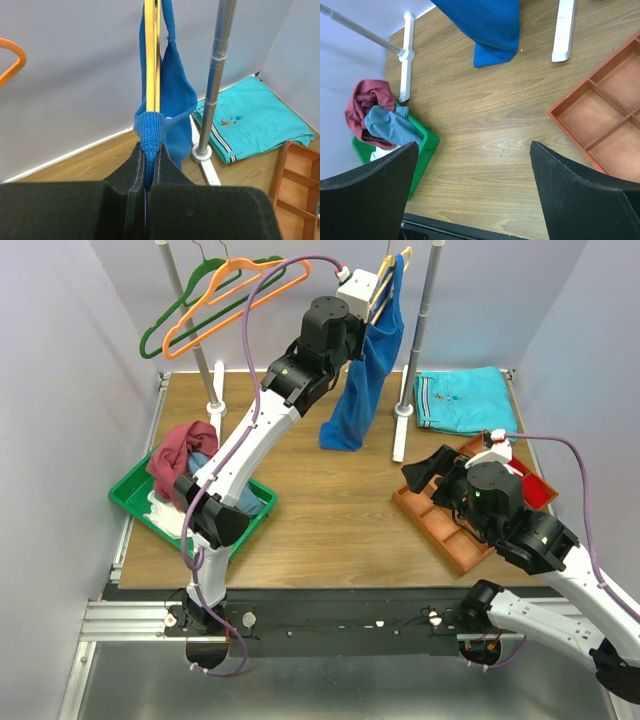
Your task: Place the tank top on the hanger
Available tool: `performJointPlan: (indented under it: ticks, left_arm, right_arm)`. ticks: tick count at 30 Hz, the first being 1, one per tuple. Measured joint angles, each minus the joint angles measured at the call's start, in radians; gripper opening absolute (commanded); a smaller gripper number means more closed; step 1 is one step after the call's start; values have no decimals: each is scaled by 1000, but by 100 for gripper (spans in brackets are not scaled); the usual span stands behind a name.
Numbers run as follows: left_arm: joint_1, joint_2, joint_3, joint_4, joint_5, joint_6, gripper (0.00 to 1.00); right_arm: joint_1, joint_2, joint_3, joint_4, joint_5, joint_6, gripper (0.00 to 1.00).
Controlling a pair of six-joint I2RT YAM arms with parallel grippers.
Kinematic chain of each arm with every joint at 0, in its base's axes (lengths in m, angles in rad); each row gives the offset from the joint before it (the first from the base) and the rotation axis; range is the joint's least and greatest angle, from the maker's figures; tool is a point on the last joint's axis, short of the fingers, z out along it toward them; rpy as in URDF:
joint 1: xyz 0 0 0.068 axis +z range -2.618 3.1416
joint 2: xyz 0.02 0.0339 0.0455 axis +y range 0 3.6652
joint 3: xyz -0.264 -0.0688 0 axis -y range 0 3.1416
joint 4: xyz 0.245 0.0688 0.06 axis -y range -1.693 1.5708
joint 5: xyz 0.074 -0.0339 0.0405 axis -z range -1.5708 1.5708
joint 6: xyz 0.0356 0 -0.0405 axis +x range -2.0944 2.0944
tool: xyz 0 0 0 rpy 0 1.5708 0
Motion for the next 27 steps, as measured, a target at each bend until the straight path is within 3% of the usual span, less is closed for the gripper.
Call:
performJointPlan:
  ticks: [17, 19, 22, 24, 27]
  left_arm:
    - [36, 35, 0, 42, 40, -46, 2]
    - [41, 39, 0, 46, 45, -49, 8]
    - [44, 43, 0, 46, 51, -53, 29]
    - [44, 44, 0, 49, 52, -58, 49]
    - [44, 43, -3, 79, 58, -62, 61]
  right_arm:
    - [0, 8, -22, 0, -10, 16, 99]
    - [0, 8, -26, 0, -13, 18, 99]
    - [0, 8, -32, 0, -18, 19, 99]
    - [0, 8, -34, 0, -21, 18, 100]
    - [0, 10, -34, 1, -22, 18, 100]
